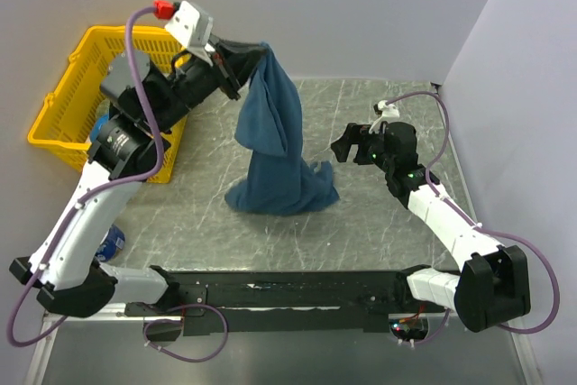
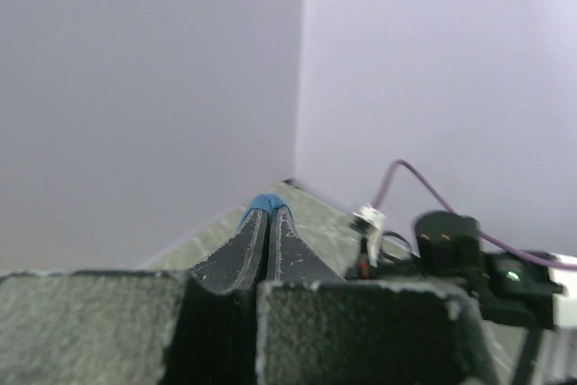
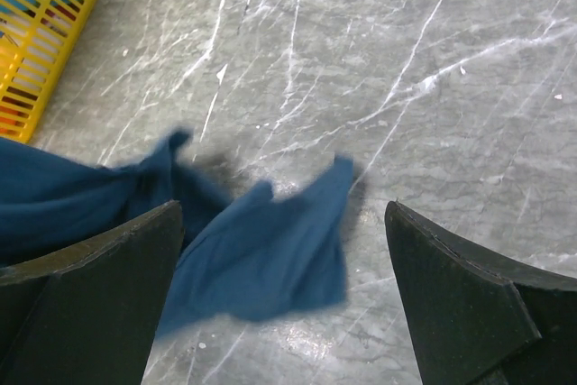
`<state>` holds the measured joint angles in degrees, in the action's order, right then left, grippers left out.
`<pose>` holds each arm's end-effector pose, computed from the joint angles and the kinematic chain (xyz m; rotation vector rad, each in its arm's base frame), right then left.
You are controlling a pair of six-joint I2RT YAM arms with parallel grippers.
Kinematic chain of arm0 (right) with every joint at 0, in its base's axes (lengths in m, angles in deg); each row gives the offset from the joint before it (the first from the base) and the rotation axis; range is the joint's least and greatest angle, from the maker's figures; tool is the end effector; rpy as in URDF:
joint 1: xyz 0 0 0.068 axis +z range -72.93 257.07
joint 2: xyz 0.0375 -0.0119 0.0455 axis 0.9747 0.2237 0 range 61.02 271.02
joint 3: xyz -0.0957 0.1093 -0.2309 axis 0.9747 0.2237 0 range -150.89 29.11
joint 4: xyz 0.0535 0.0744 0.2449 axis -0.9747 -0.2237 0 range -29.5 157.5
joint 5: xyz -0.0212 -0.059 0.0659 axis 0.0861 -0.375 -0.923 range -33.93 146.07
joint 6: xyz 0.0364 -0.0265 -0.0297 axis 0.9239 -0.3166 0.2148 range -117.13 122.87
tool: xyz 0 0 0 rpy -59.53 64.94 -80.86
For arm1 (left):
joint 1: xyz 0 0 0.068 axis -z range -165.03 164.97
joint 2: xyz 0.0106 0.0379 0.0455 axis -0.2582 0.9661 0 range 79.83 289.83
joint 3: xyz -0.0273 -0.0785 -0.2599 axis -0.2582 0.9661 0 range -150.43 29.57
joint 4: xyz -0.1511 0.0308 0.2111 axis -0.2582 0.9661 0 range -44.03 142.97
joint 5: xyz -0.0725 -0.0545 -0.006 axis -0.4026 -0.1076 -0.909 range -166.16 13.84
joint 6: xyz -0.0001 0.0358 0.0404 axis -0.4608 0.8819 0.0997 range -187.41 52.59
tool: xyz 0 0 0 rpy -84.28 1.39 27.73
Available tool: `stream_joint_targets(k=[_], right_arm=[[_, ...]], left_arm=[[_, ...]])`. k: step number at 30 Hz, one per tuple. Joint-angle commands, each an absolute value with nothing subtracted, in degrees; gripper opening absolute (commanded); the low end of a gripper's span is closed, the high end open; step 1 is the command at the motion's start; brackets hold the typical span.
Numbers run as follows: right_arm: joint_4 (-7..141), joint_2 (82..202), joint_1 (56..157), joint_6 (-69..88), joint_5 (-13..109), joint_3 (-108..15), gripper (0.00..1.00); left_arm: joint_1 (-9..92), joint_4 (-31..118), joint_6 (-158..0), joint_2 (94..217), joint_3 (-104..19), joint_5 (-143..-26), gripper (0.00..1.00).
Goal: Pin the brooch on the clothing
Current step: Flatten out the clothes at the center of the board.
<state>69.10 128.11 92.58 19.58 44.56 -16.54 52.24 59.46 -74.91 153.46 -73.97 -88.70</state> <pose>0.2581 0.0789 0.2860 -0.1173 1.9480 0.5677 0.1801 -0.1469 0.5718 0.5266 1.2262 -0.8067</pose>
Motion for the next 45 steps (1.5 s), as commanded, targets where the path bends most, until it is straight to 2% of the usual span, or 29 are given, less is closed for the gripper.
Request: stream_joint_targets(k=[1,6,8,15,16,17,18,19,26,27,31,36,38,39,40,42,43,45], right_arm=[[69.34,126.14,92.81,19.48,45.34,-18.18,1.0],[68.38,126.85,92.81,19.22,46.4,-18.53,1.0],[68.2,127.28,92.81,19.31,46.57,-18.44,1.0],[67.76,129.31,93.07,19.75,45.96,-18.97,1.0],[67.76,129.48,93.16,19.66,45.87,-19.05,1.0],[66.37,129.92,93.25,19.22,45.79,-19.32,1.0],[65.83,130.18,93.51,18.87,45.96,-19.49,1.0],[63.91,130.8,94.38,18.69,47.35,-19.84,1.0],[54.94,134.84,99.21,18.07,50.52,-21.43,0.98],[53.97,135.54,99.57,18.25,51.05,-21.6,0.98],[50.36,141.15,101.86,18.34,52.64,-22.83,0.95],[48.6,148.46,103.7,19.3,52.81,-25.99,0.89],[47.9,151.89,103.53,20.7,53.08,-27.75,0.81],[48.07,152.77,103.62,20.8,52.91,-28.1,0.73],[48.33,153.99,103.62,21.06,52.99,-28.63,0.53],[48.95,154.53,103.62,21.94,53.17,-28.64,0.29],[49.39,154.88,103.62,22.03,53.08,-28.98,0.2],[49.3,155.15,103.62,21.86,53.08,-29.51,0.11]], left_arm=[[50.74,61.42,-71.45,160.94,-83.0,-79.5,0.01],[37.22,58.28,-79.79,172.63,-84.59,-92.04,0.01],[34.06,58.88,-80.5,179.11,-87.04,-92.42,0.01],[28.5,66.53,-82.08,202.95,-114.53,-90.41,0.01],[28.33,65.49,-82.35,204.1,-115.0,-87.09,0.27],[28.24,64.17,-82.26,204.28,-114.31,-85.93,0.58],[28.24,62.68,-82.17,203.33,-110.48,-84.7,0.85],[28.24,59.79,-82.17,202.01,-107.91,-84.08,0.96],[29.02,56.34,-85.07,182.01,-82.96,-89.07,0.96],[29.46,56.08,-85.33,179.79,-75.88,-89.6,0.96],[32.01,56.33,-86.12,167.58,-58.7,-84.88,0.96],[33.6,60.98,-91.91,159.82,-38.66,-83.19,0.98],[34.65,62.31,-93.06,157.1,-31.03,-83.19,0.99],[35.17,62.57,-94.29,156.05,-28.37,-83.02,0.99],[35.88,62.23,-95.0,153.42,-26.0,-82.84,0.98],[37.46,61.52,-96.75,150.6,-19.49,-83.19,0.97],[37.81,60.56,-97.37,148.32,-17.73,-84.15,0.97],[38.95,60.29,-98.86,146.99,-14.21,-84.16,0.97]])
